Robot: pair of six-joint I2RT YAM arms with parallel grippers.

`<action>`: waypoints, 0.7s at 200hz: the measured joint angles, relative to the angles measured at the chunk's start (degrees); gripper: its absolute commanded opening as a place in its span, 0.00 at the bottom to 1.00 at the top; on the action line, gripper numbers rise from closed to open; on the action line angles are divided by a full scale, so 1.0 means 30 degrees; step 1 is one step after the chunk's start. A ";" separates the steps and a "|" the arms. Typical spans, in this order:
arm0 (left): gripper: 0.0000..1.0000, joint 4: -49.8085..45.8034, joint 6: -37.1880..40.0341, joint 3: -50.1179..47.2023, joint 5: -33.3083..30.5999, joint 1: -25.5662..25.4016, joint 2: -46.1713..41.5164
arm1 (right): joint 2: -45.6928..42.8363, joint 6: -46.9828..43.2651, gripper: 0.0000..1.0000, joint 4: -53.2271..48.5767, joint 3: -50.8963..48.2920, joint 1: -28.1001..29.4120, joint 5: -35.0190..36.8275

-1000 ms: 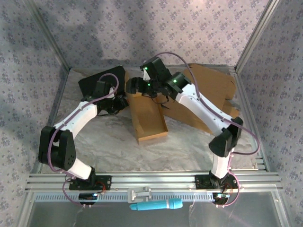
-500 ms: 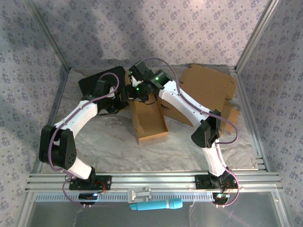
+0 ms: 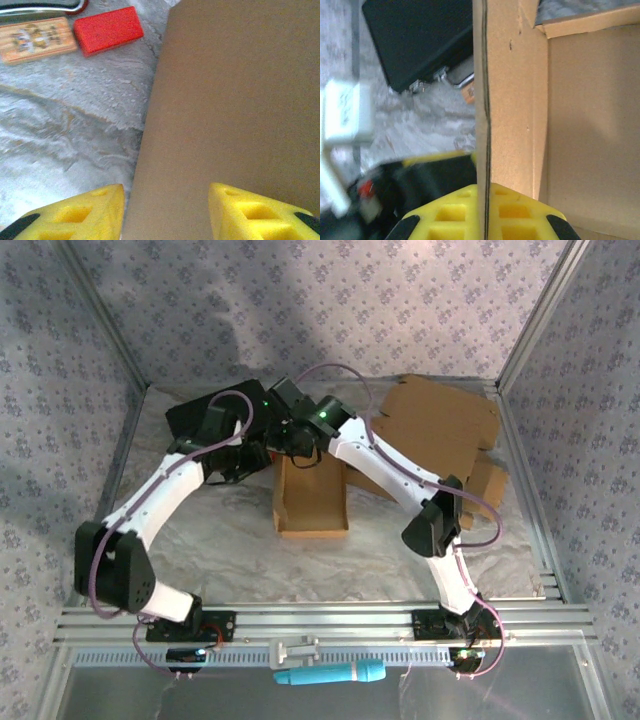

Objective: Fold the paper box

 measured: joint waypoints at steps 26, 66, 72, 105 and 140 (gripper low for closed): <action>0.50 -0.1923 -0.0299 0.0080 -0.1807 -0.0481 -0.2725 | -0.1311 0.3643 0.00 0.0109 -0.0933 0.0233 0.2623; 0.51 -0.4765 -0.0357 0.0087 -0.4087 -0.0495 -0.6951 | -0.1268 1.0061 0.00 -0.2055 0.1341 0.0699 0.7089; 0.51 -0.5151 -0.0350 0.0080 -0.4328 -0.0495 -0.7446 | -0.0831 1.1227 0.00 -0.3009 0.2499 0.0816 0.7584; 0.51 -0.6681 0.0051 0.0080 -0.4816 -0.0495 -0.8932 | 0.0838 1.7019 0.00 -0.7009 0.5967 0.1071 0.8728; 0.52 -0.6914 0.0969 -0.0423 -0.4517 -0.0503 -0.8961 | 0.0809 1.9584 0.00 -0.7512 0.3337 0.0226 0.8182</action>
